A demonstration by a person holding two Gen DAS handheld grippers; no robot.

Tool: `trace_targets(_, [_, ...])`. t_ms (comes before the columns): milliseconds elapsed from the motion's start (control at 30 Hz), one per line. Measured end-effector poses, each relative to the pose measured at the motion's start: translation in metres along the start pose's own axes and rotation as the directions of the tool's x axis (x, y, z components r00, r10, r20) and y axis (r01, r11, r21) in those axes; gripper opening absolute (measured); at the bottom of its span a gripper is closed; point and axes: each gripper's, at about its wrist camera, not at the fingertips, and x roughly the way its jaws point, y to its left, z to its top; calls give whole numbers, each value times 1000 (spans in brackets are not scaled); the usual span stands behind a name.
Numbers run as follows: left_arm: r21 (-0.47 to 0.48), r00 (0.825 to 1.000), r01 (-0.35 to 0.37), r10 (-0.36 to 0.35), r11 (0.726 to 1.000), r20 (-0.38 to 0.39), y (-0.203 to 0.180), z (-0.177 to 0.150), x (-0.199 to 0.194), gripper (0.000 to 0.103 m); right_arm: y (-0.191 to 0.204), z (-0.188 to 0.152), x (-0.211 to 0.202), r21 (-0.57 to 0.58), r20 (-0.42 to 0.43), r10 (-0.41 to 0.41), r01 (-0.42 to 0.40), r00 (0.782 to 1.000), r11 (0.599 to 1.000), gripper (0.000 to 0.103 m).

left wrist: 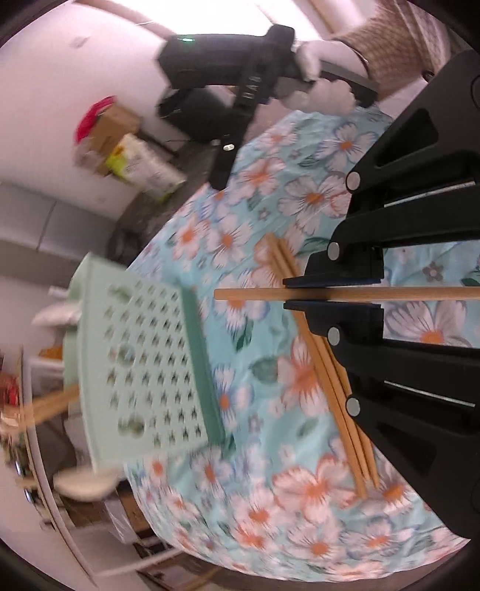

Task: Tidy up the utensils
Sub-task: 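Carry the chopstick toward the holder with the left tool while the right tool grasps another chopstick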

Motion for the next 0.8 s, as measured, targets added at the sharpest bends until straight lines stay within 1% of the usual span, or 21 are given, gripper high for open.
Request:
trace_targets(133, [-86,997,-20,27,996,75,22,-2,-25,6,7,-1,3,-17,-8,0,0,1000,1000,35])
trace_targets(233, [-169,989,-33,56,985,136,41,-4,-45,6,15,-3,5,-48,-19,3,-4,1000,999,35])
trace_targets(267, [-193,986,-33,63,981,153,48,-5,-50,6,21,-4,7,-75,-26,4,-6,1000,997,35])
trace_targets(333, [-267,974,-35,92,963,205,63,-8,-67,6,30,-6,8,-114,-37,12,-17,999,993,35])
trace_targets(433, [-336,955,-38,134,941,266,81,-13,-88,6,53,-11,18,-210,-73,37,-52,997,976,35])
trace_targets(467, [-361,946,-44,156,932,286,87,-16,-96,6,61,-12,21,-238,-86,46,-66,995,969,35])
trace_targets(533, [-400,932,-52,188,915,310,100,-22,-106,6,75,-14,28,-283,-109,61,-90,992,955,33])
trace_targets(633, [-455,919,-61,228,888,322,118,-33,-117,6,102,-21,42,-372,-154,86,-139,984,918,30])
trace_targets(667, [-470,916,-63,238,880,323,123,-36,-120,6,115,-25,50,-417,-175,96,-162,980,894,28])
trace_targets(733, [-494,910,-69,258,866,325,133,-44,-125,6,131,-32,58,-469,-203,107,-192,973,862,26])
trace_targets(800, [-511,904,-73,273,856,328,140,-52,-130,6,152,-42,69,-536,-243,114,-232,963,812,23])
